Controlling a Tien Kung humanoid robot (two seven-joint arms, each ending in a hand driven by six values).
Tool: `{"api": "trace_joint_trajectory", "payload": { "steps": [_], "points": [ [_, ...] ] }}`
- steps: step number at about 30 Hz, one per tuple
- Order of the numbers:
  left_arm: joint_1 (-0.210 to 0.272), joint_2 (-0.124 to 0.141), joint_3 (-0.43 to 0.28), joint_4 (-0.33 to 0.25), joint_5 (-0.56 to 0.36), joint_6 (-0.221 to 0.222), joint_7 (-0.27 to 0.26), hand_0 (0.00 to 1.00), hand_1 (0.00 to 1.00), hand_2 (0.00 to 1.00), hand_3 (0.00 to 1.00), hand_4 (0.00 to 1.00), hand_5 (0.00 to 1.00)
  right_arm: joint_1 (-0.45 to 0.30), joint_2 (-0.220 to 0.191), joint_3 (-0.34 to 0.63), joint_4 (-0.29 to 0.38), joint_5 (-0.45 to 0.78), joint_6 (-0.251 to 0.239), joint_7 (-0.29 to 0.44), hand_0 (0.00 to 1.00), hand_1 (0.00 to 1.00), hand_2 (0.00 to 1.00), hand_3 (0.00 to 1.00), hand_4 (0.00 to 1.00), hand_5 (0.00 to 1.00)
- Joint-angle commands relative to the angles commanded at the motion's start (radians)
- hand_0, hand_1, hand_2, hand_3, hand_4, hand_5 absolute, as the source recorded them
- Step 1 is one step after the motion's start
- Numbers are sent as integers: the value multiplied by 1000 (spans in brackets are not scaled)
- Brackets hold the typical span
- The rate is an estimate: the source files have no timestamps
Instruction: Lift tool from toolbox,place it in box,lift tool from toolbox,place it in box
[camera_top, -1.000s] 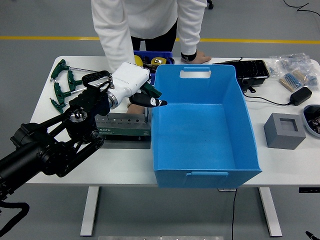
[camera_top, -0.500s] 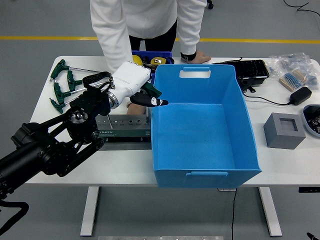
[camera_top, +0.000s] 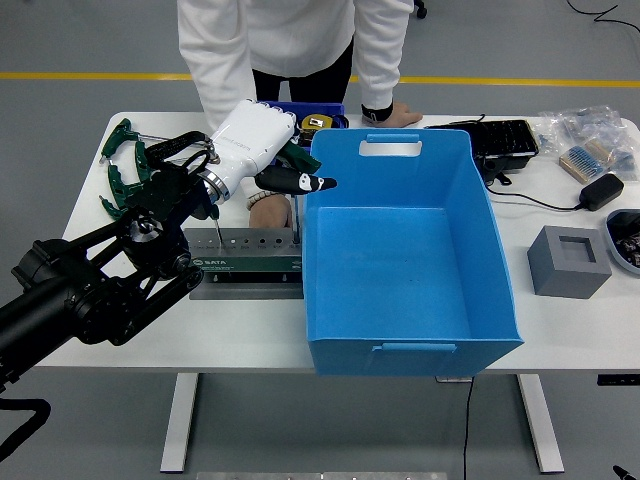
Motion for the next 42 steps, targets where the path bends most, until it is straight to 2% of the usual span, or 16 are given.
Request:
{"api": "trace_joint_trajectory", "payload": {
  "steps": [1,2,7,8,13,14,20,23,27,32,37,38,42],
  "points": [
    [-2,0,0,0,-4,2,2,263,2,2,2,998,821,0,0,0,0,0,0,0,733,667,717,653,914,807],
    [-4,2,-1,-2,-8,3,3,260,2,2,2,883,731,-1,1,-1,0,2,0,0,733,667,717,654,914,806],
    [-23,18,-1,-25,-25,-8,9,260,2,2,2,883,731,-3,1,1,0,2,-1,0,733,667,717,654,914,806],
    [-27,22,-1,-31,-27,-11,10,259,2,2,2,767,595,-3,1,2,0,1,-1,-1,733,667,717,654,914,805],
    [-54,50,8,-56,-50,-34,11,259,2,2,2,767,595,-2,3,7,0,0,-1,1,733,667,717,654,914,805],
    [-61,57,12,-61,-59,-42,12,260,2,2,2,747,539,-2,3,7,0,0,-1,1,733,667,717,654,915,805],
    [-97,97,28,-96,-127,-106,32,262,2,2,2,753,537,-4,5,9,0,3,-3,0,733,667,717,653,914,805],
    [-126,112,35,-123,-188,-157,60,262,2,2,2,753,537,-6,5,7,0,7,-3,0,733,667,717,653,914,805],
    [-171,132,27,-175,-220,-200,81,263,2,2,2,751,545,-7,4,9,0,5,-4,-2,733,667,716,653,914,804],
    [-233,161,10,-231,-273,-239,91,263,2,2,3,755,550,-6,4,12,0,3,-4,-1,732,667,716,653,914,804],
    [-282,182,0,-256,-322,-259,97,263,2,2,3,755,550,-7,5,17,0,-2,-3,-2,732,667,716,653,914,804],
    [-290,186,-1,-261,-329,-264,99,264,2,2,8,738,520,-8,5,17,0,-3,-3,-3,733,667,717,653,914,804],
    [-316,192,-9,-287,-336,-283,107,264,2,2,8,738,520,-11,6,20,0,-7,-3,-4,733,667,717,653,914,804]
  ]
}}
